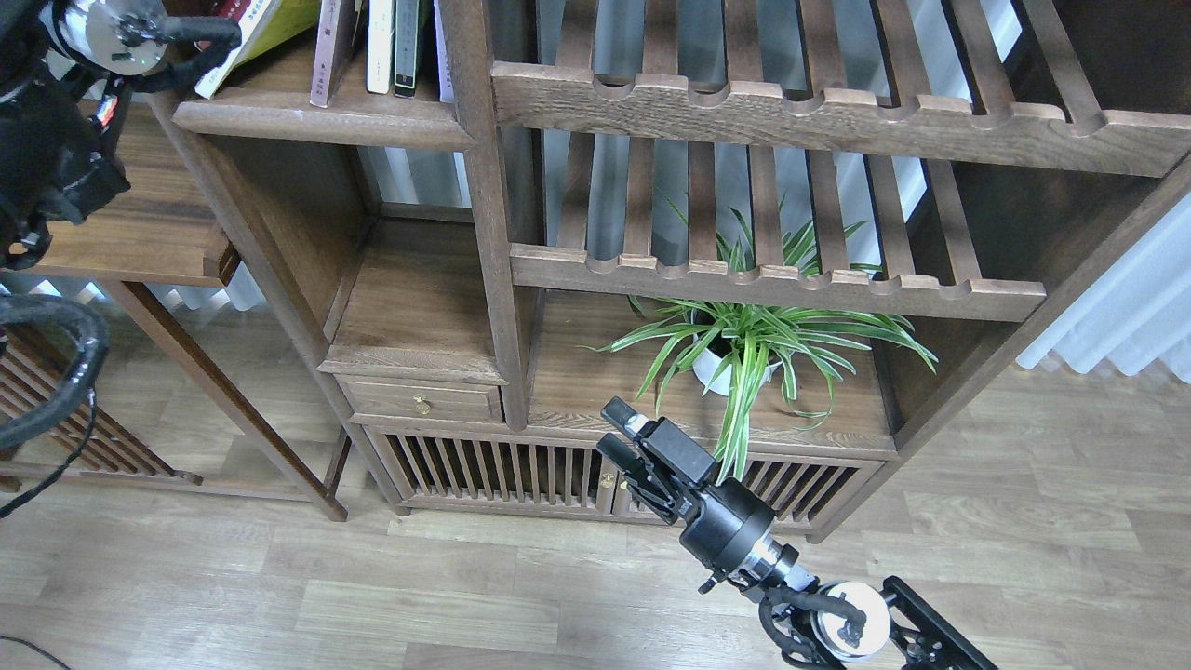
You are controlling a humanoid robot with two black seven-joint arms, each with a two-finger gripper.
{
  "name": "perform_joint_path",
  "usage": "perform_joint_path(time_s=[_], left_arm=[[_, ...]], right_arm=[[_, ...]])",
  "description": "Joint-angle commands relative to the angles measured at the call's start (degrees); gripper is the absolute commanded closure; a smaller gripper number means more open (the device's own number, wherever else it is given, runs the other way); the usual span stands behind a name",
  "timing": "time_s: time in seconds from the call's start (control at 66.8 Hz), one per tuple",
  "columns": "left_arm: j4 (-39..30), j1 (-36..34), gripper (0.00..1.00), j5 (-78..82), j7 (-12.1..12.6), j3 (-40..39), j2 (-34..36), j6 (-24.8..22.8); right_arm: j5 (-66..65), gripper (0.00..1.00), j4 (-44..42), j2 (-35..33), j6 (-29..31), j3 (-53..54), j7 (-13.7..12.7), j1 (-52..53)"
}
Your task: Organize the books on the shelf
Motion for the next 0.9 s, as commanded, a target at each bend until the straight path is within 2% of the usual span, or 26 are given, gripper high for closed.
perform_joint_path(time_s=[0.0,0.105,0.12,0.225,0.404,0.479,0.644,0.689,0.794,0.824,0.839,0.884], left_arm=[[-5.8,3.7,0.64,-0.2,-0.5,-0.7,1.8,-0.3],[-9.6,5.4,0.64,-0.7,-0.5,-2.1,2.7,-0.4],[-13.0,6.5,0.64,-1.8,-0.5,-3.4,3.2,-1.0],[-20.3,9.2,0.64,-3.6,-0.5,-5.8,3.3,-3.0],[-30.3,16.0,0.64,-5.9,-0.5,-9.1,3.3,-7.0],[-33.5,19.1,0.64,-8.4,-0.5,-9.3,2.9,-7.0],[-37.0,24.8,0.64,-11.9,-0.5,-9.3,-1.4,-7.0],[-37.4,26.6,0.61,-12.3,-0.5,-9.3,-3.2,-7.0],[-37.7,28.1,0.60,-13.2,-0.5,-9.3,-6.5,-7.0],[-37.5,28.6,0.58,-14.2,-0.2,-9.1,-8.3,-7.0],[-37.3,30.5,0.49,-15.4,0.5,-8.6,-11.8,-7.0],[-37.5,32.6,0.43,-15.5,1.1,-7.9,-14.1,-7.0]], right_arm=[[1.0,0.07,2.0,0.0,0.0,0.2,0.2,0.0],[2.0,0.07,3.3,0.0,0.0,0.3,0.2,0.1],[2.0,0.07,3.5,0.0,0.0,0.3,0.2,0.1],[2.0,0.06,4.1,0.0,0.0,0.3,0.2,0.1],[2.0,0.06,6.7,0.0,0.0,0.3,0.5,0.0],[2.0,0.06,7.8,0.0,0.0,0.3,0.5,0.0],[2.1,0.06,9.6,0.0,0.0,0.2,1.4,0.0],[2.1,0.06,10.5,0.0,0.0,0.1,1.9,0.0],[2.1,0.06,11.3,0.0,0.0,0.0,2.2,0.0],[2.1,0.06,11.5,0.0,0.0,0.0,2.2,0.0],[2.1,0.06,11.5,0.0,0.0,-0.4,2.2,0.0],[2.1,0.06,11.6,0.0,0.0,-0.6,2.2,0.0]])
